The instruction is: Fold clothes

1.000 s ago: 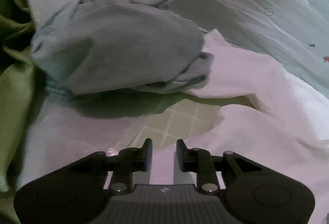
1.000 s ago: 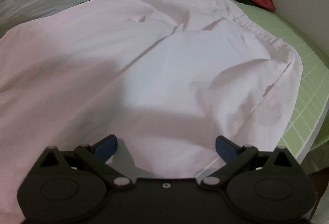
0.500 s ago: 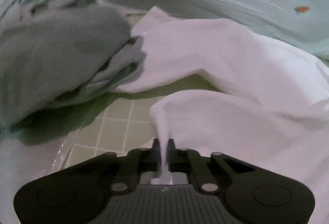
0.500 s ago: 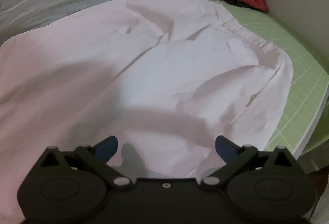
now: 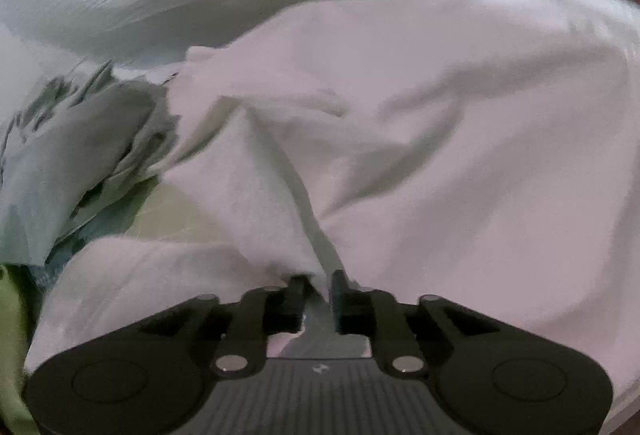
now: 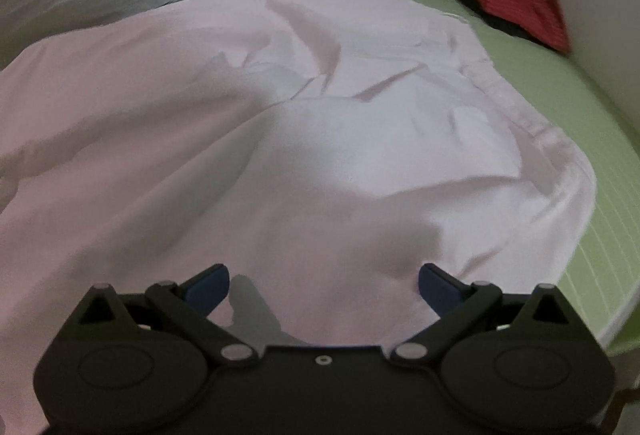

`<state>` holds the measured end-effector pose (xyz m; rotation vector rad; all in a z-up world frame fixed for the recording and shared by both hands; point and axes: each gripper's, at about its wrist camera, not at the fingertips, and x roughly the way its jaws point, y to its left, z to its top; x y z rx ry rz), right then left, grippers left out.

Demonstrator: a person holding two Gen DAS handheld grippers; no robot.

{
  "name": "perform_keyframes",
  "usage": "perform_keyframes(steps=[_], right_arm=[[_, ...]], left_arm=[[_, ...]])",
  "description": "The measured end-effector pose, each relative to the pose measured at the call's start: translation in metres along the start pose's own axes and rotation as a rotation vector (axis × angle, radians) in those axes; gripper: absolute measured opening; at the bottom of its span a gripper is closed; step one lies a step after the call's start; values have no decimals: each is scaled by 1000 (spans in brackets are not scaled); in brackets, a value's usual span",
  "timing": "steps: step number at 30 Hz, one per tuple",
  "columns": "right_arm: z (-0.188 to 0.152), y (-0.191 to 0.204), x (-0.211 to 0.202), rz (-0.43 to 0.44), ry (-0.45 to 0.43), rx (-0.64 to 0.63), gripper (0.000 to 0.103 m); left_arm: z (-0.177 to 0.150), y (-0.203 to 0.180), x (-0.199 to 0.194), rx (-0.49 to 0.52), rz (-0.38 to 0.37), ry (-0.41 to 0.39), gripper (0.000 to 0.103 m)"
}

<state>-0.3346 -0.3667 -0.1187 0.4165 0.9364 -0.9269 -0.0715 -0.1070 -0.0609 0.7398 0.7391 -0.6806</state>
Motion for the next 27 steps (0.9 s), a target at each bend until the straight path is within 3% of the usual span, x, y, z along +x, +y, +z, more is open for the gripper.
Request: perform_keyframes(steps=[2, 4, 9, 13, 18, 23, 27], right_arm=[[3, -1, 3, 25, 3, -52, 102], [4, 0, 5, 40, 8, -93, 102], [11, -5, 11, 65, 13, -123, 102], [14, -4, 14, 68, 15, -107, 102], [13, -1, 11, 70, 11, -87, 102], [10, 0, 9, 49, 19, -32, 102], [7, 5, 8, 36, 27, -16, 102]], left_arm=[[1, -9, -3, -11, 3, 4, 25], [4, -9, -9, -60, -9, -7, 34], [16, 22, -15, -289, -44, -39, 57], [27, 42, -3, -402, -50, -44, 57], [41, 55, 0, -379, -20, -66, 61], [47, 98, 11, -538, -48, -71, 62], [53, 127, 23, -594, -52, -79, 62]])
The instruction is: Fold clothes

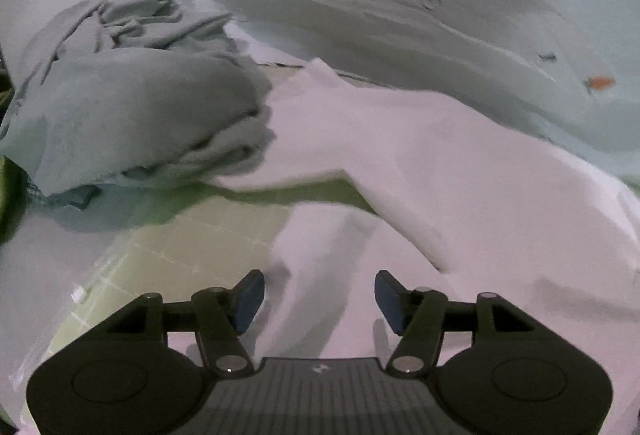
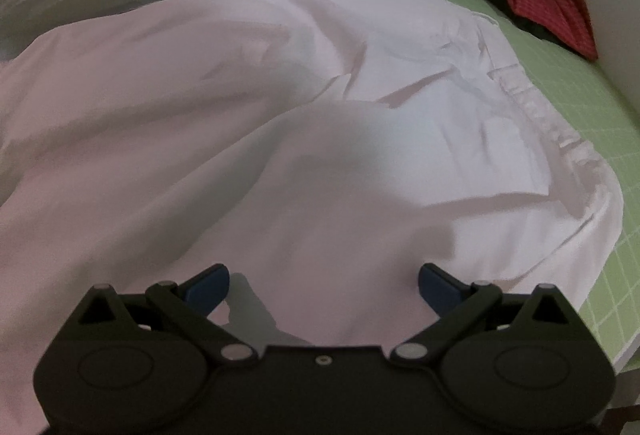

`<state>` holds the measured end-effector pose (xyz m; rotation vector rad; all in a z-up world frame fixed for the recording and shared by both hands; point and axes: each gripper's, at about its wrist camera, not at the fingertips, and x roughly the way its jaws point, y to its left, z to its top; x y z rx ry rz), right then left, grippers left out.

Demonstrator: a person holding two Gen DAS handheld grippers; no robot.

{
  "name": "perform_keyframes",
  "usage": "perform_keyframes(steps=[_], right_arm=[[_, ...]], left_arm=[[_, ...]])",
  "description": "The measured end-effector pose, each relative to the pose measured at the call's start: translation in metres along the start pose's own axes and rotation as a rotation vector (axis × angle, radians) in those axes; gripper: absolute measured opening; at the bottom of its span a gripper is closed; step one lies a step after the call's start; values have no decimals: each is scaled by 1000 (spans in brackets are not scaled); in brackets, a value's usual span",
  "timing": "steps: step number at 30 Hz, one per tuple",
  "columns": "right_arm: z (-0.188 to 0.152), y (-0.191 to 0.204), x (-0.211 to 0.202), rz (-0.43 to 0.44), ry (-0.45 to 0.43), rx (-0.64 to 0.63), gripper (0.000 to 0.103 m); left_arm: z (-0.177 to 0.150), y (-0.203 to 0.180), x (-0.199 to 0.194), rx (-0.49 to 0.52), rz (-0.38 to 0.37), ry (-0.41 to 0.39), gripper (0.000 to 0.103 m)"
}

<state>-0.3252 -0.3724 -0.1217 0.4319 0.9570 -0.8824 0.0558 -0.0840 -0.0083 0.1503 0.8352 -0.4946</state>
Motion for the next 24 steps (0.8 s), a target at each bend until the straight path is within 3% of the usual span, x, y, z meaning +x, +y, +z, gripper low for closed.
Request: perform_keyframes(steps=[8, 9, 11, 12, 17, 21, 24], right_arm=[[-6, 3, -2, -21, 6, 52, 102], [-6, 4, -2, -23, 5, 57, 102], [-7, 5, -3, -23, 4, 61, 102], [-7, 5, -3, -23, 3, 61, 102], [-7, 2, -1, -15, 5, 53, 102], [-6, -2, 0, 0, 5, 27, 102], [-7, -4, 1, 17, 7, 2, 102]], left_arm=[[25, 21, 41, -30, -72, 74, 62], [25, 20, 42, -33, -72, 75, 57], [24, 21, 40, -35, -62, 70, 33], [23, 21, 37, -36, -55, 65, 12], [11, 14, 13, -16, -17, 10, 8], [-16, -17, -24, 123, 14, -57, 8], [-47, -48, -44, 246, 15, -55, 8]])
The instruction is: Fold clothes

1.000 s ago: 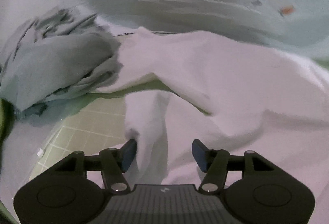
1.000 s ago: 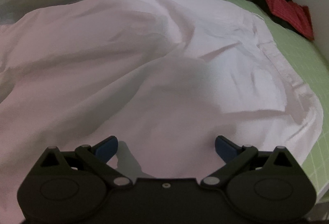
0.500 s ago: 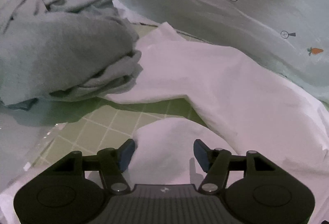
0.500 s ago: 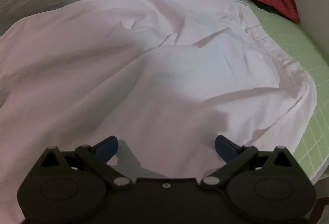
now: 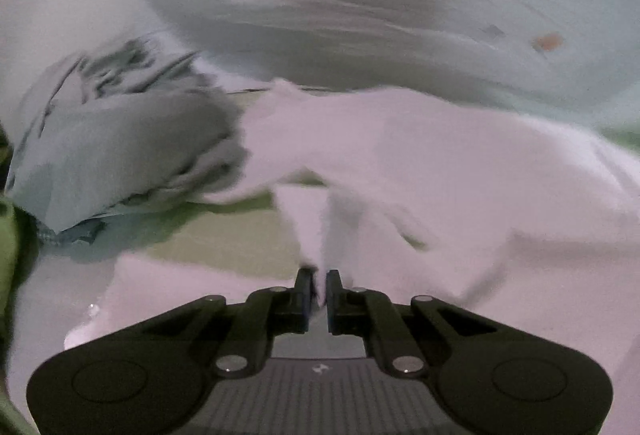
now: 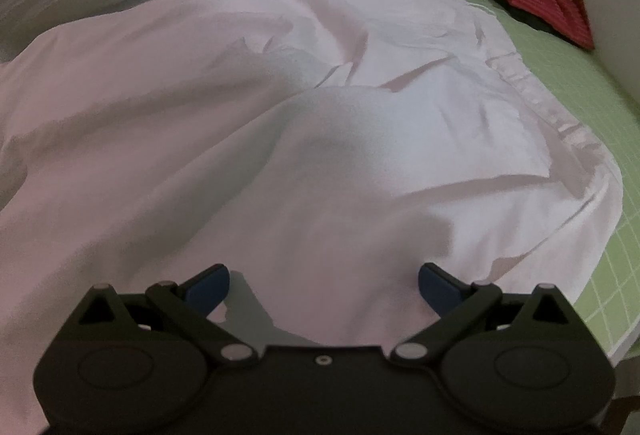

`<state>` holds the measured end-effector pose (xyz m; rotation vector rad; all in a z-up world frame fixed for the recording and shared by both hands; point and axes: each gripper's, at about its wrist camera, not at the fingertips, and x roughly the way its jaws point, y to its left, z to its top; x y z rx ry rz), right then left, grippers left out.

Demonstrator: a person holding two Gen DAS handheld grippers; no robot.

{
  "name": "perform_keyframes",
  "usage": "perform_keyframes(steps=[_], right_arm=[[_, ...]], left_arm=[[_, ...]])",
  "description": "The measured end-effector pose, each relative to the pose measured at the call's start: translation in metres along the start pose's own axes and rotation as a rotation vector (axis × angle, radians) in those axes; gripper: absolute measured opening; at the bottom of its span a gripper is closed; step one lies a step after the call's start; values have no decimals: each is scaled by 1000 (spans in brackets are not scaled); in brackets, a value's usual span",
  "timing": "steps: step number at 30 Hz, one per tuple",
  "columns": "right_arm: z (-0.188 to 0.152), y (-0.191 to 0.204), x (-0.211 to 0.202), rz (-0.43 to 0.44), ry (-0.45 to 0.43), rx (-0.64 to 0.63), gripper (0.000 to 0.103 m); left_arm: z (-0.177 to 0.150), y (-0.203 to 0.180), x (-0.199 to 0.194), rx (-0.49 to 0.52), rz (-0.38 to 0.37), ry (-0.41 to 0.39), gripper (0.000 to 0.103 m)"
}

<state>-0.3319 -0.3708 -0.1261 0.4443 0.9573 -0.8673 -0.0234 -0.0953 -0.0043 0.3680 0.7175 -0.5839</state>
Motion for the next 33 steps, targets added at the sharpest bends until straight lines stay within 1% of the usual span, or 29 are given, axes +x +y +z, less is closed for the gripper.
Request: perform_keyframes(steps=[3, 5, 6, 7, 8, 11, 12, 13, 15, 18, 20, 22, 23, 24, 25, 26, 27, 28, 29, 31, 33], right_arm=[[0, -3, 1, 19, -1, -31, 102], [1, -4, 2, 35, -2, -55, 102], [1, -5, 2, 43, -4, -70, 102], [0, -6, 1, 49, -5, -84, 102], [0, -6, 1, 56, -8, -99, 102], [-2, -8, 1, 77, -15, -129, 102], [-2, -9, 1, 82, -16, -135, 102], [-3, -10, 0, 86, -17, -139, 102], [-4, -11, 0, 92, -19, -141, 103], [-4, -11, 0, 88, -17, -129, 103], [-3, -11, 0, 81, -15, -119, 103], [-5, -7, -2, 68, -14, -100, 103], [-6, -5, -3, 62, -14, -89, 103], [-7, -4, -4, 55, -14, -78, 103], [-8, -2, -5, 48, -14, -68, 103], [-9, 0, -6, 42, -14, -56, 103], [-10, 1, -6, 35, -15, -42, 103], [-11, 3, -7, 26, -15, -28, 103], [-11, 5, -8, 16, -14, -13, 103], [-13, 10, -10, -6, -15, 16, 103], [-16, 18, -12, -25, -16, 39, 103]], left_arm=[[-27, -44, -10, 189, -2, 24, 9], [-43, -68, -10, 281, -23, 66, 9], [-50, -77, -9, 303, -59, 103, 10], [-57, -84, -7, 319, -93, 135, 14], [-62, -89, -5, 328, -115, 151, 14], [-80, -108, -6, 370, -119, 147, 12], [-80, -109, -6, 364, -111, 144, 12], [-77, -106, -5, 336, -116, 147, 15], [-70, -98, -5, 274, -121, 149, 16], [-47, -70, -12, 145, -61, 104, 17], [-29, -41, -21, 26, -20, 62, 18], [-11, -8, -30, -104, -1, 16, 29], [-3, 10, -31, -166, 11, -4, 33], [4, 27, -31, -217, 27, -15, 42], [7, 42, -26, -252, 47, -13, 52], [10, 56, -20, -281, 63, 1, 58], [12, 70, -8, -296, 67, 40, 65], [12, 84, 6, -313, 50, 91, 68], [10, 96, 21, -339, 13, 142, 68], [4, 114, 48, -395, -98, 240, 68], [-3, 126, 68, -454, -203, 295, 68]])
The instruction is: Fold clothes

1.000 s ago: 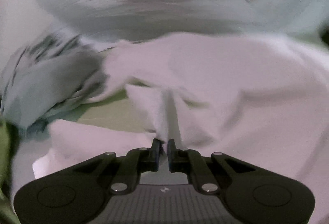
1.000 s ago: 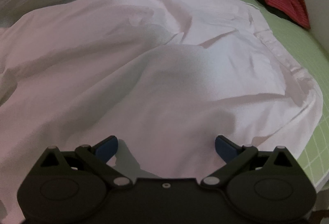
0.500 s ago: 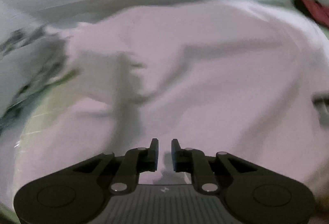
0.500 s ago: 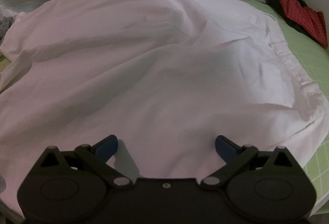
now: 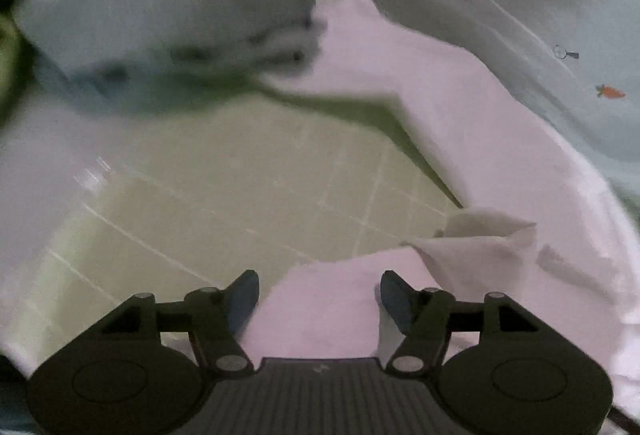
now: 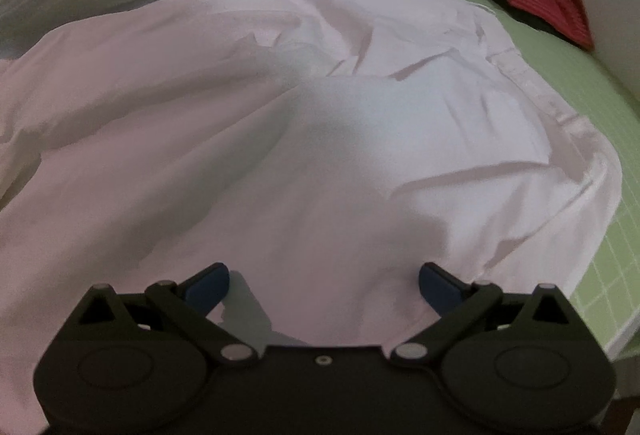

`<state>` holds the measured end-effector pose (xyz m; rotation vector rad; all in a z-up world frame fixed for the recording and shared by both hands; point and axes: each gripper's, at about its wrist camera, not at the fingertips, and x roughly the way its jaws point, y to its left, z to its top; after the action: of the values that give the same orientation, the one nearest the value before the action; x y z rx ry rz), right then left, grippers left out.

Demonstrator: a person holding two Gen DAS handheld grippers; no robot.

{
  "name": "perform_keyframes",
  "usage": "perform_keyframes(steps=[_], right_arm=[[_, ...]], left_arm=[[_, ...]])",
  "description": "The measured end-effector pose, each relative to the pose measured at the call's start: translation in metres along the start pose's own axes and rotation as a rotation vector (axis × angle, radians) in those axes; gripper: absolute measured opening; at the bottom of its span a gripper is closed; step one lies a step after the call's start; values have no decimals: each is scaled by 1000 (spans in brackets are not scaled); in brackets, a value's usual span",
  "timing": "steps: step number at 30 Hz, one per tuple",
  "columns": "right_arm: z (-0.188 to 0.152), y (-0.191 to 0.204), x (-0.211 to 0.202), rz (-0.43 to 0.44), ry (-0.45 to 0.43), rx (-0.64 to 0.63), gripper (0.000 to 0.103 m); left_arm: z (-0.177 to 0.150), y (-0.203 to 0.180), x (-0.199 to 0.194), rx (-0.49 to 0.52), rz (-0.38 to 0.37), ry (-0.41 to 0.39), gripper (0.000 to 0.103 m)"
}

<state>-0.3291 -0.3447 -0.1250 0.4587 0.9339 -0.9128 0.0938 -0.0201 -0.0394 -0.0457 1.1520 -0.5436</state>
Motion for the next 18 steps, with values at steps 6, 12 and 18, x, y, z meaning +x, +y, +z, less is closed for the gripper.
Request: perform_keyframes(steps=[6, 12, 18], right_arm=[[-10, 25, -8, -73, -9, 56, 103], [-18, 39, -12, -128, -8, 147, 102], [-25, 50, -16, -160, -17, 213, 103]], left_arm=[[11, 13, 7, 16, -115, 6, 28], [41, 30, -26, 117, -61, -161, 28], [79, 58, -51, 177, 226, -388, 37]])
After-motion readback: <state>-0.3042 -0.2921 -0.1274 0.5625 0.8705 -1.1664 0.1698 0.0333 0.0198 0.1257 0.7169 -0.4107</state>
